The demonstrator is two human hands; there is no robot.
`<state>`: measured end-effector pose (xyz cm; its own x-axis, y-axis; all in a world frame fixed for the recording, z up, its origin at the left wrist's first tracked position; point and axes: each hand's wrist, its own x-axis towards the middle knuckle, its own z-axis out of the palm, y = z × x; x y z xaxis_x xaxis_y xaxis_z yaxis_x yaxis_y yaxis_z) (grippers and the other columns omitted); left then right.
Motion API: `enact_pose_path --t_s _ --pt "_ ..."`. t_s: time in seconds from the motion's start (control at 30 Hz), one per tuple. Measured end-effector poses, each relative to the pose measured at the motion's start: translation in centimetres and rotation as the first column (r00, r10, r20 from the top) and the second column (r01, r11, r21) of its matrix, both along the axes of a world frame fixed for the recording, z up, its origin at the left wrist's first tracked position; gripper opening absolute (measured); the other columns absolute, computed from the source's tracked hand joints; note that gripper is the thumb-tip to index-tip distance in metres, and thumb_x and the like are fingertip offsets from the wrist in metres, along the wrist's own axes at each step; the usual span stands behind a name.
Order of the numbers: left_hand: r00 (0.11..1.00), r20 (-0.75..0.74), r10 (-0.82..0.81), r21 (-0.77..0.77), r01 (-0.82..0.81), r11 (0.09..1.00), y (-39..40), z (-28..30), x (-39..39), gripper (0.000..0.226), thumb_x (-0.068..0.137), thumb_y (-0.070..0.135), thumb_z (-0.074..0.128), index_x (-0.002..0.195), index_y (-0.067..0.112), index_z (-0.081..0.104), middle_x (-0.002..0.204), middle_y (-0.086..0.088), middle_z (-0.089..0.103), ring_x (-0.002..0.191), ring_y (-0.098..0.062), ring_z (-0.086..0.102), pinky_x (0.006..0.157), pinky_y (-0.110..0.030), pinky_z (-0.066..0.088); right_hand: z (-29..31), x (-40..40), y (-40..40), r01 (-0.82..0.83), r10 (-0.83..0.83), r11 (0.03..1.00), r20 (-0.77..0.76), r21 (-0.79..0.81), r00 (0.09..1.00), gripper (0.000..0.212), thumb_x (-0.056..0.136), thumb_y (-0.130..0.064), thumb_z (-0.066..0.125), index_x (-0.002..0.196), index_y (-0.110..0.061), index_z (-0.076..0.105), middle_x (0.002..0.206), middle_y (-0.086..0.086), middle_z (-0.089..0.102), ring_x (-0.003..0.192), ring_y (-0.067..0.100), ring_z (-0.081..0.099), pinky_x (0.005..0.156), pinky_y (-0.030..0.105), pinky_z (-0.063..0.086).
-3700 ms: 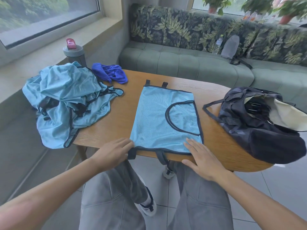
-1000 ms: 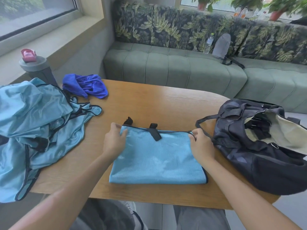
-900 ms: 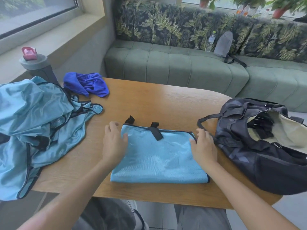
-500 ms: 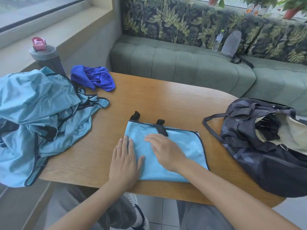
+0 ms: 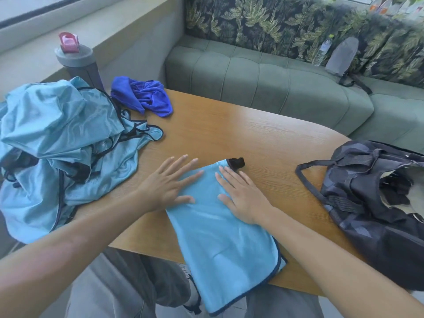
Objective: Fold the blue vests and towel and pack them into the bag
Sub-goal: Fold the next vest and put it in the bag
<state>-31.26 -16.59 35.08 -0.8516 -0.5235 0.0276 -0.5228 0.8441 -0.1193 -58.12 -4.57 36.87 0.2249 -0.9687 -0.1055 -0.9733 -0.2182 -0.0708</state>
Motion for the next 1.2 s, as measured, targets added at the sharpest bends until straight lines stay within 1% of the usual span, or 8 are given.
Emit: enact_pose_path --t_s 0.2,0.3,0.4,0.53,0.63,0.8,1.0,1.2 --pt "0.985 0.034 0.171 -0.049 -0.169 0.984 -0.8 2.9 -4.1 0.087 0.094 0.076 0.016 0.164 0.027 0.003 0.171 -0.007 -0.011 0.157 -0.029 -0.011 0.127 -0.047 -0.002 -0.7 -0.2 0.5 0.330 -0.329 0.944 0.026 -0.016 0.944 0.066 0.106 -0.053 0.020 0.163 -0.023 0.005 0.170 -0.006 -0.008 0.155 0.008 -0.013 0.125 0.040 -0.004" --pt "0.989 -0.069 0.131 -0.010 -0.132 0.991 1.5 3.4 -4.6 0.076 0.098 0.058 0.047 0.160 0.019 0.029 0.171 -0.010 0.009 0.158 -0.029 0.007 0.126 -0.046 0.013 -0.8 -0.1 0.6 0.404 -0.403 0.915 0.039 -0.008 0.914 0.067 0.106 -0.054 0.017 0.163 -0.023 0.005 0.170 -0.005 -0.009 0.155 0.009 -0.013 0.126 0.042 -0.002" --pt "0.987 -0.162 0.011 0.076 0.001 0.997 4.5 2.5 -2.8 0.062 0.100 0.052 0.038 0.152 0.019 0.046 0.164 -0.008 0.034 0.153 -0.026 0.027 0.122 -0.040 0.019 -0.8 -0.1 0.6 0.413 -0.413 0.911 0.056 0.000 0.909 0.067 0.106 -0.054 0.020 0.163 -0.022 0.007 0.170 -0.004 -0.008 0.155 0.009 -0.012 0.126 0.042 0.000" --pt "0.978 -0.196 -0.071 0.138 0.100 0.985 8.4 1.9 1.3 0.055 0.105 0.049 0.034 0.152 0.023 0.045 0.161 -0.002 0.039 0.151 -0.022 0.033 0.122 -0.036 0.019 0.5 -1.3 0.3 0.378 -0.396 0.916 0.159 0.132 0.904 0.069 0.104 -0.056 0.033 0.163 -0.024 0.014 0.170 -0.004 -0.005 0.155 0.007 -0.011 0.124 0.038 -0.007" --pt "0.975 -0.196 -0.110 0.260 0.159 0.952 10.2 2.0 4.6 0.059 0.106 0.044 0.034 0.162 0.027 0.023 0.170 0.006 0.015 0.158 -0.015 0.009 0.126 -0.039 0.014 2.2 -2.0 2.2 0.309 -0.324 0.946 0.287 0.098 0.901 0.068 0.102 -0.059 0.037 0.161 -0.026 0.024 0.170 -0.006 0.007 0.154 0.003 -0.007 0.124 0.035 -0.010" --pt "0.982 0.036 -0.187 0.234 0.173 0.957 11.7 2.2 6.5 0.104 0.090 0.084 0.037 0.163 0.027 -0.011 0.170 0.003 -0.016 0.156 -0.022 -0.019 0.127 -0.041 -0.006 4.3 -1.5 8.9 0.050 -0.115 0.969 0.260 0.243 0.959 0.092 0.087 -0.085 0.035 0.161 -0.039 0.006 0.168 -0.016 -0.009 0.149 -0.005 -0.021 0.126 0.038 -0.008" --pt "0.997 0.035 -0.068 0.050 0.066 0.997 14.0 0.9 4.4 0.086 0.090 0.052 0.058 0.162 0.025 0.021 0.161 -0.022 0.030 0.147 -0.048 0.028 0.115 -0.058 0.034 3.3 -0.5 14.6 -0.064 0.049 0.961 0.063 0.270 0.997 0.128 0.068 -0.093 0.055 0.157 -0.039 -0.019 0.160 -0.012 -0.038 0.145 0.006 -0.037 0.121 0.034 -0.018" --pt "0.996 0.080 -0.035 0.068 0.029 0.997 15.3 1.9 3.7 0.094 0.085 0.039 0.062 0.163 0.036 0.009 0.161 -0.028 0.024 0.147 -0.052 0.023 0.116 -0.060 0.030 1.0 -0.3 16.3 -0.037 0.037 0.992 0.005 0.122 0.999 0.109 0.089 -0.061 0.063 0.159 -0.036 -0.017 0.163 -0.010 -0.033 0.149 0.011 -0.032 0.126 0.039 -0.008"
